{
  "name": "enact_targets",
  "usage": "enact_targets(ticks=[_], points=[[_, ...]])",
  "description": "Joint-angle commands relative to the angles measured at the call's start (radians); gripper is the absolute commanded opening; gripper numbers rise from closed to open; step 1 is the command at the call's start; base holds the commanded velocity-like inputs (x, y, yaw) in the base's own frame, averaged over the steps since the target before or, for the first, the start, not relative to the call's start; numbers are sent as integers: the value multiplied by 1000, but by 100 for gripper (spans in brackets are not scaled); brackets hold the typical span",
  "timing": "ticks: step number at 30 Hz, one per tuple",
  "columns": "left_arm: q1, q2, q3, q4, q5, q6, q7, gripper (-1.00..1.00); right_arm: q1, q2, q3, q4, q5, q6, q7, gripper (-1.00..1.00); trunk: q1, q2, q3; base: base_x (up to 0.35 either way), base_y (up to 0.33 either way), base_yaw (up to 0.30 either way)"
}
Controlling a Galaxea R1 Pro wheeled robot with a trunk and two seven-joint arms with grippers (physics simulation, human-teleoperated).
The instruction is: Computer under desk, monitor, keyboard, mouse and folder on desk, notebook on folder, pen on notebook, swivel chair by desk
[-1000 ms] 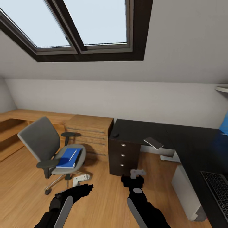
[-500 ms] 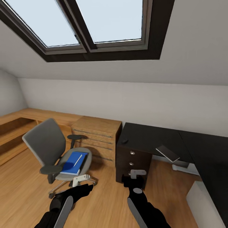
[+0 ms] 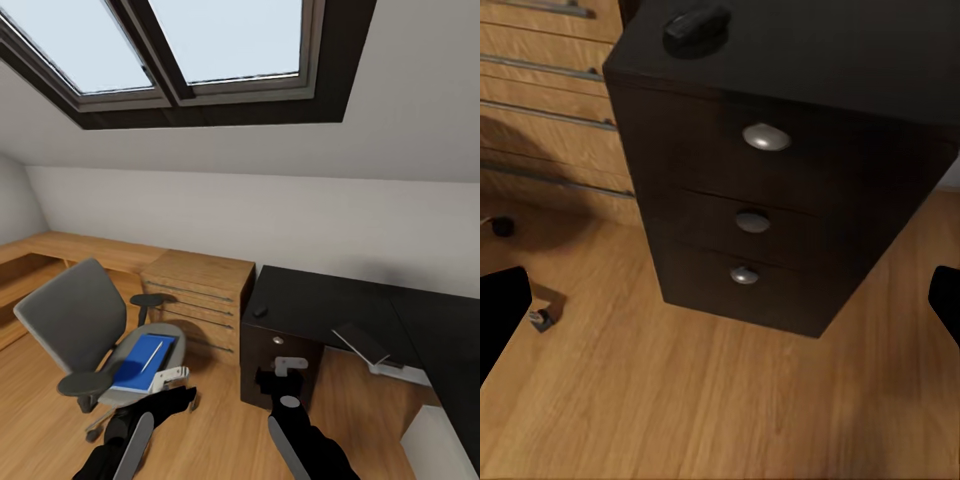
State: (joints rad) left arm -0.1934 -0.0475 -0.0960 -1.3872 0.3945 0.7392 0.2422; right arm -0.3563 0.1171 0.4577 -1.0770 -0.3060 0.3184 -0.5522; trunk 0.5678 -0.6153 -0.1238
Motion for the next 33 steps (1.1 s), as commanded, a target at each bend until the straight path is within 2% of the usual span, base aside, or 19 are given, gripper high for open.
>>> enact_targets(ticks=[1, 5, 7, 9, 13, 18, 27, 33], points=[[0, 0, -1, -7, 11, 2, 9, 100, -1, -1, 3, -1, -6, 4, -8, 100, 1, -1, -2, 322, -73, 5], [23, 1, 0, -61, 11, -6, 9, 100, -1, -1, 3, -1, -6, 1, -8, 100, 1, -1, -2, 322, -73, 34], [60, 2, 0, -132, 10, -9, 9, 100, -1, -1, 3, -1, -6, -6, -9, 100, 1, -1, -2, 322, -73, 73], [79, 3, 1, -168, 10, -10, 8, 100, -1, -1, 3, -1, -5, -8, -9, 100, 1, -1, -2, 322, -73, 83], [117, 24, 3, -219, 10, -18, 8, 100, -1, -1, 3, -1, -5, -12, -9, 100, 1, -1, -2, 322, -73, 97], [126, 35, 1, -229, 10, -17, 8, 100, -1, -1, 3, -1, -5, -13, -9, 100, 1, -1, -2, 322, -73, 204], [127, 35, 1, -228, 11, -15, 9, 100, -1, -1, 3, -1, -5, -13, -9, 100, 1, -1, -2, 321, -110, 259], [127, 35, 0, -228, 9, -15, 9, 100, -1, -1, 3, -1, -6, -15, -7, 100, 1, -1, -2, 320, -149, 47]])
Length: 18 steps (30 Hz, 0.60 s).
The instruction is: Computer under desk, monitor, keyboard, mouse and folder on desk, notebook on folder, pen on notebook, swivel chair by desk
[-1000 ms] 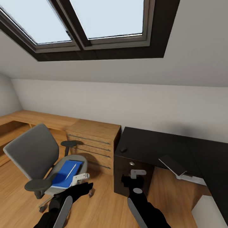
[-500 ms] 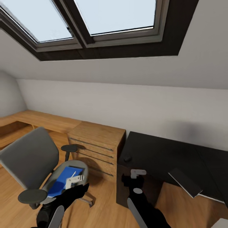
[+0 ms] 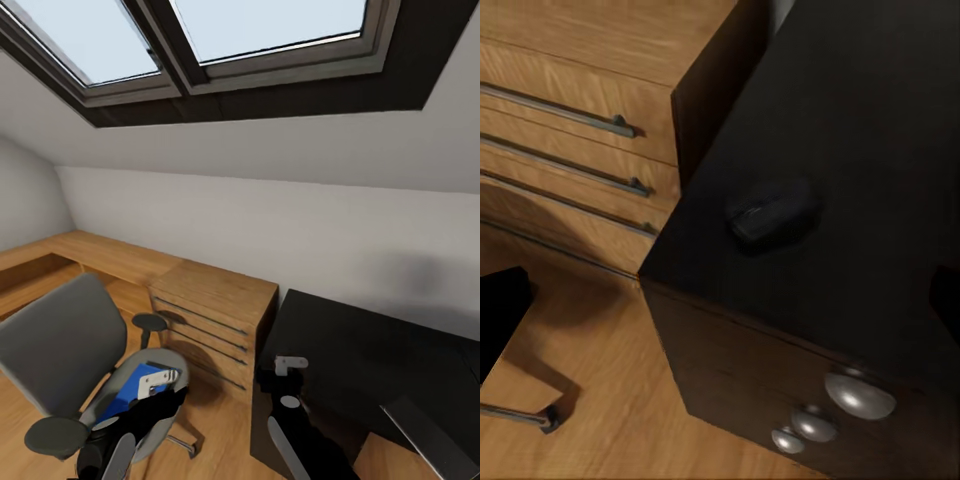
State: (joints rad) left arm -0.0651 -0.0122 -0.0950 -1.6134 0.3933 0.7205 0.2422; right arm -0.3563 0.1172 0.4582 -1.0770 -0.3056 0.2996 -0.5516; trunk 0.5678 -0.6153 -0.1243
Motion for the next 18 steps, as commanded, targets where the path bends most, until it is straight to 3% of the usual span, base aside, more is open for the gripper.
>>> enact_targets(ticks=[1, 11, 18], points=[[-1, 0, 0, -1, 10, 4, 9, 100, -1, -1, 3, -1, -6, 4, -7, 100, 1, -1, -2, 320, -124, 2], [-1, 0, -4, 2, 12, 9, 9, 100, -1, -12, 6, 9, -3, 0, 6, 100, 1, -1, -2, 324, -9, 0], [-1, 1, -3, 6, 14, 11, 8, 100, -1, -33, 3, 102, 3, -94, 70, 100, 1, -1, -2, 266, 0, 0]])
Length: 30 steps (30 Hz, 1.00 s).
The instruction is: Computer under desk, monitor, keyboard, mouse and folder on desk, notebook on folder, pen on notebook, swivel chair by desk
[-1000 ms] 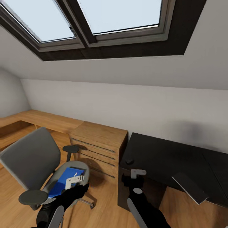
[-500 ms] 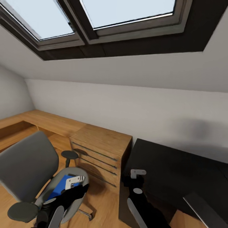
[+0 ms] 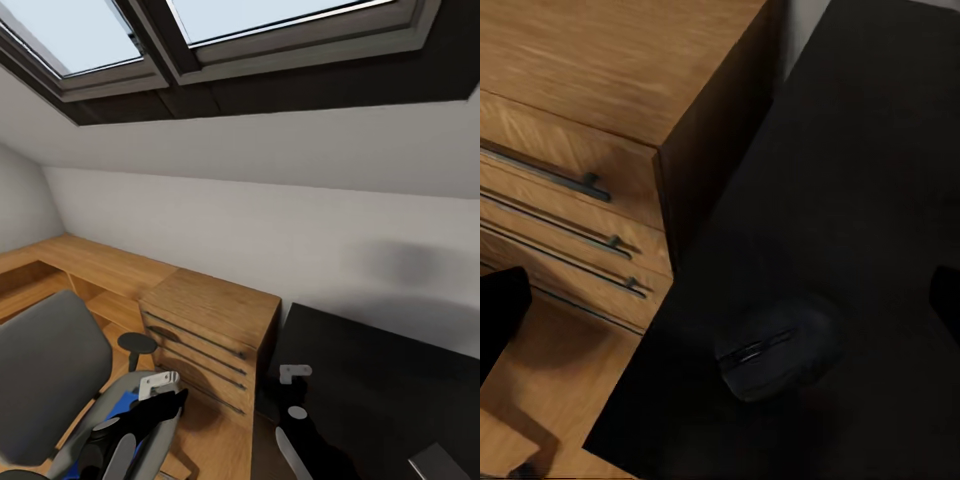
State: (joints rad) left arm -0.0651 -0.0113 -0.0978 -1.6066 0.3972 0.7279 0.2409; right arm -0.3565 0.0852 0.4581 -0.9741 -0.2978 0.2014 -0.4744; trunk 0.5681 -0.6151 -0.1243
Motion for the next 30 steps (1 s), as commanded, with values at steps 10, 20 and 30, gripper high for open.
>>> enact_targets(ticks=[10, 20, 30], points=[[-1, -4, -13, -12, 10, -8, 8, 100, -145, -84, -1, 315, -4, -124, 206, 100, 8, -16, -8, 22, 0, 0], [-1, -8, -14, -12, 9, -10, 10, 100, -347, -105, -4, 558, -12, -184, 335, 100, 47, -86, -39, 0, 0, 0], [-1, -8, -14, -11, 8, -10, 10, 100, -454, -133, -17, 661, -36, -150, 495, 100, 85, -156, -71, 0, 0, 0]])
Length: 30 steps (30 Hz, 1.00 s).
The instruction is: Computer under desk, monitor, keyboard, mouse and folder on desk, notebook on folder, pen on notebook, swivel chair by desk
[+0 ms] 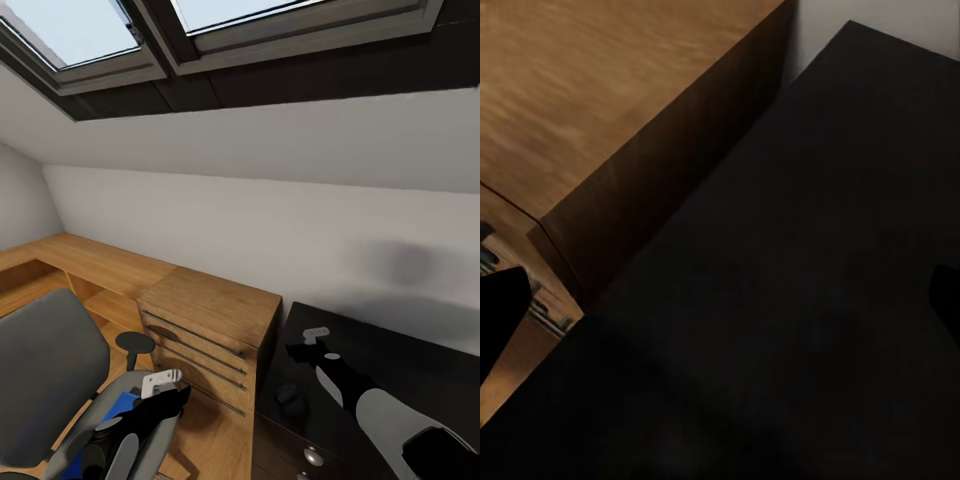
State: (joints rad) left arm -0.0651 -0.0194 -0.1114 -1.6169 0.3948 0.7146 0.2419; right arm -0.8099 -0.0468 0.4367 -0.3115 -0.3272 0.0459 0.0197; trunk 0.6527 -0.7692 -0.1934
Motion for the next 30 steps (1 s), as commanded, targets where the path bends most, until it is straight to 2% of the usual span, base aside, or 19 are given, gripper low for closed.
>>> enact_targets(ticks=[1, 3, 5, 7, 10, 13, 20, 24, 30], points=[[-1, 0, -1, -1, 11, 3, 9, 100, -3, -1, 5, 1, -7, 11, 10, 100, 4, -9, -5, 0, 0, 0], [-1, 0, -1, 0, 11, 3, 10, 100, -9, 2, 7, 8, -9, 30, 30, 100, 12, -23, -11, 0, 0, 0], [-1, 0, -18, 1, 10, 3, 11, 100, -11, 4, 9, 10, -10, 41, 38, 100, 20, -37, -17, 0, 0, 0], [-1, 2, -59, 1, 8, 3, 13, 100, -12, 11, 9, 11, -10, 75, 42, 100, 27, -51, -24, 0, 0, 0], [-1, 4, -78, 2, 7, 4, 15, 100, -12, 26, 9, 5, -11, 137, 44, 100, 39, -72, -33, 0, 0, 0], [-1, 5, -79, 3, 7, 5, 15, 100, -12, 31, 12, 2, -11, 183, 45, 100, 50, -93, -42, 0, 0, 0], [-1, 5, -78, 4, 7, 5, 14, 100, -12, 33, 15, 0, -11, 219, 59, 100, 50, -93, -42, 0, 0, 0], [-1, 7, -76, 4, 7, 5, 14, 100, -12, 30, 16, -2, -8, 274, 116, 100, 50, -93, -42, 0, 0, 0], [-1, 7, -77, 5, 7, 5, 14, 100, -12, 31, 16, -2, -7, 311, 122, 100, 50, -93, -42, 0, 0, 0]])
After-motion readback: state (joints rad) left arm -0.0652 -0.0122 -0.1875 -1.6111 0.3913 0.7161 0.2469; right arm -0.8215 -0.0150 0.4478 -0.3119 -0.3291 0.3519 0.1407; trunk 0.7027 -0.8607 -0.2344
